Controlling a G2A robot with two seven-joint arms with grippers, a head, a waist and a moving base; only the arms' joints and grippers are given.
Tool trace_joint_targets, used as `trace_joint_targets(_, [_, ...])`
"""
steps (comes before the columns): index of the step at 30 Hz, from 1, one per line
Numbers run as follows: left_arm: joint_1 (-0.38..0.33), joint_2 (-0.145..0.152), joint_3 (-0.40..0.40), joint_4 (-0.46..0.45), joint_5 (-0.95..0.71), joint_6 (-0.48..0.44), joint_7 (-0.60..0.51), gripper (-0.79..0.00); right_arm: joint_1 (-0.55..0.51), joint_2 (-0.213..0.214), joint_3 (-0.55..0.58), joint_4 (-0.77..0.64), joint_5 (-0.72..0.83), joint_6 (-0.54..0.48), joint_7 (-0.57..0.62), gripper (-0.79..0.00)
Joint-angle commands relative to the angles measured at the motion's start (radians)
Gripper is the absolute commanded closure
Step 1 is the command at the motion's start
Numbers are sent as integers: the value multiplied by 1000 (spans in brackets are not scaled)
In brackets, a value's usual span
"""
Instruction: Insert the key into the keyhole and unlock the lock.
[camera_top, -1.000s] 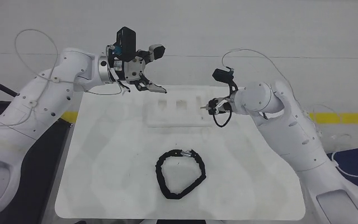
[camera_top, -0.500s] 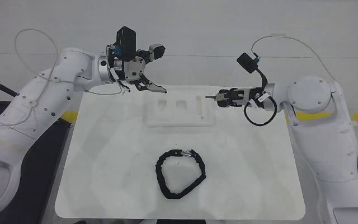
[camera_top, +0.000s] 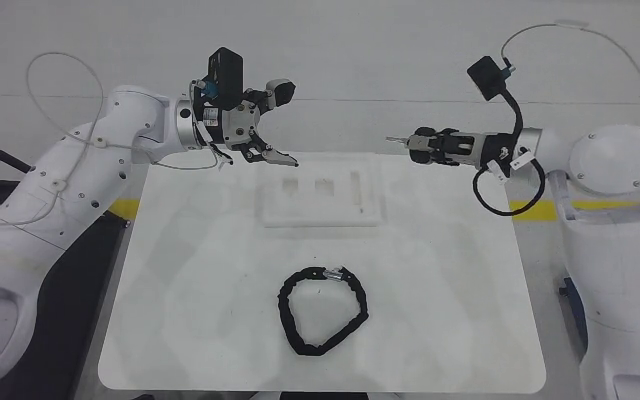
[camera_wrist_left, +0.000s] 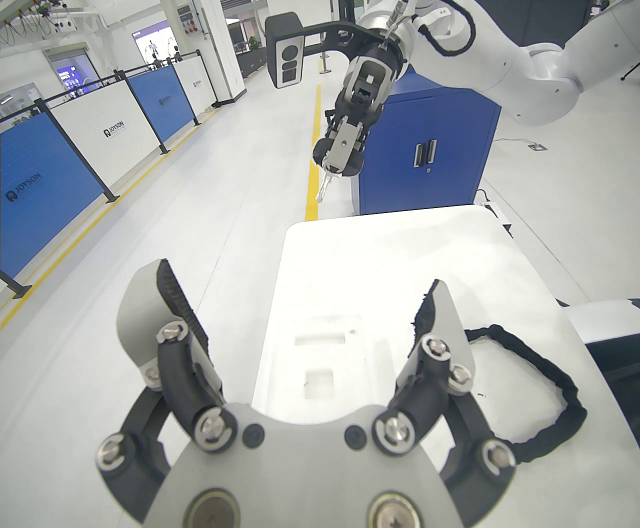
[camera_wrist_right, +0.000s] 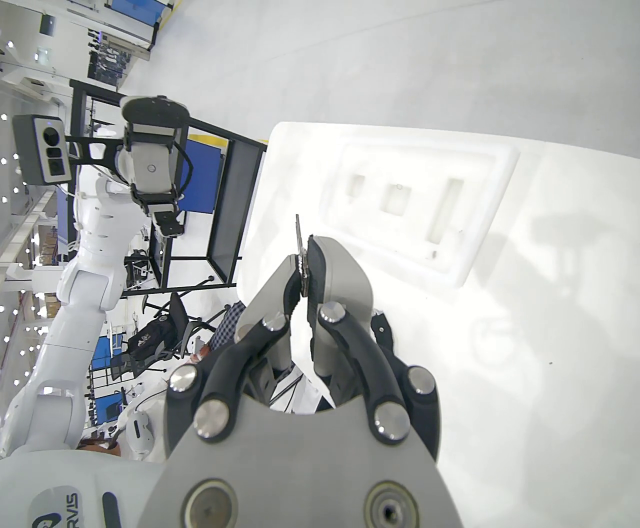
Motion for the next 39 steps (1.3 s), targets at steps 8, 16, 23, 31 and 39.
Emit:
trace_joint_targets(8, [0,0,0,0,0,0,0,-785,-4,1,7,2,5,6,-23,0])
trace_joint_targets(16, [0,0,0,0,0,0,0,-785,-4,1,7,2,5,6,-23,0])
trace_joint_targets(23, [4,0,0,-2,-1,4,-3,-785,-4,1,7,2,5,6,-23,0])
trace_joint_targets(31, [123,14,-32,-132,-73,28,-93,-785,-4,1,7,2,5,6,-23,0])
trace_joint_targets(39, [258,56,-64,-244,-75,41,-225,-785,-4,1,7,2,5,6,-23,0])
